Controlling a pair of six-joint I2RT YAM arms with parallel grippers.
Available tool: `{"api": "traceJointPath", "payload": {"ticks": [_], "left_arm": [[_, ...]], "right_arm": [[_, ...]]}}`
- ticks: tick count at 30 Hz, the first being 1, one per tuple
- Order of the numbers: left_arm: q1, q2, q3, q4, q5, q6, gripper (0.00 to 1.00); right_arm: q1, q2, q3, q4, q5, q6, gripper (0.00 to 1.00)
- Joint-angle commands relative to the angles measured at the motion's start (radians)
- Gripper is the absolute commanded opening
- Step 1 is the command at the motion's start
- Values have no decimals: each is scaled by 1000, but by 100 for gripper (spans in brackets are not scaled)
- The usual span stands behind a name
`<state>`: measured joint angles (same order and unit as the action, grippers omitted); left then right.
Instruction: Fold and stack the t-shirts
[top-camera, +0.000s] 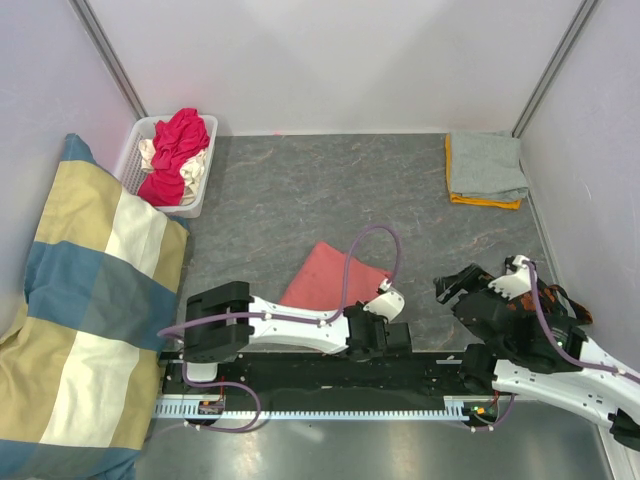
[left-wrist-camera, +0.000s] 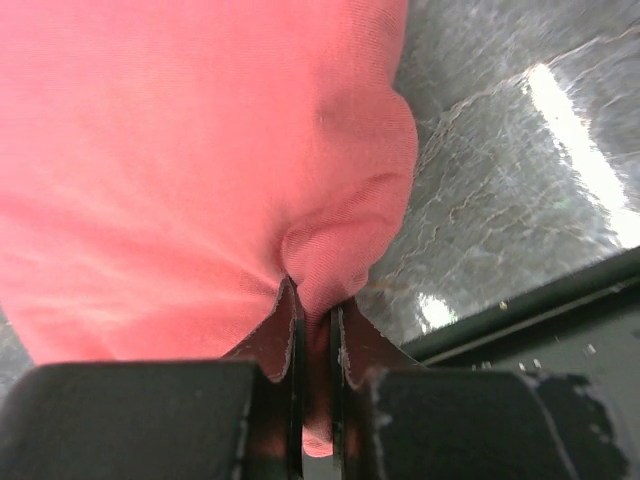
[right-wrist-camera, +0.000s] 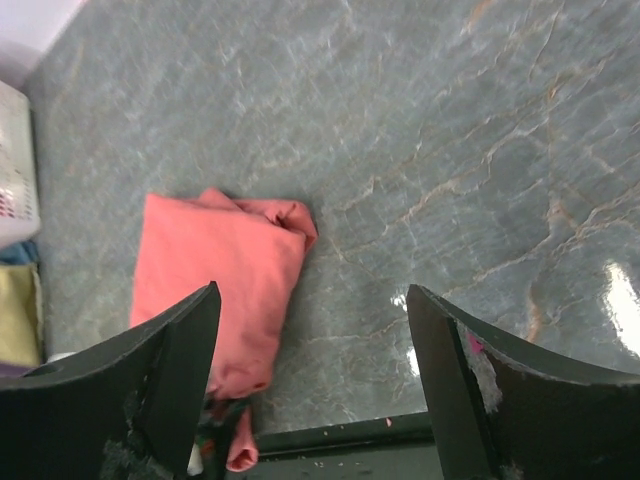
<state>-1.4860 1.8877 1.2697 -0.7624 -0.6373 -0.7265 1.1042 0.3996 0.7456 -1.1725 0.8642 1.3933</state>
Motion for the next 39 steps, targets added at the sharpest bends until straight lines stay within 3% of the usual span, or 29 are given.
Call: {"api": "traceJointPath", "payload": {"ticks": [1, 6, 13, 17, 39], "left_arm": [[15, -110, 43, -34, -39, -24, 2], [24, -136, 71, -35, -45, -14, 2], [38, -134, 94, -32, -47, -10, 2], [44, -137, 100, -31, -48, -10, 2], [69, -197, 77, 18, -22, 38, 2]], "right_arm": [[6, 42, -69, 121, -68, 19, 85], [5, 55, -135, 261, -122, 76, 93], [6, -86, -304, 444, -151, 237, 93], [8, -78, -354, 505, -163, 296, 93], [6, 378, -479, 1072, -235, 420, 95]]}}
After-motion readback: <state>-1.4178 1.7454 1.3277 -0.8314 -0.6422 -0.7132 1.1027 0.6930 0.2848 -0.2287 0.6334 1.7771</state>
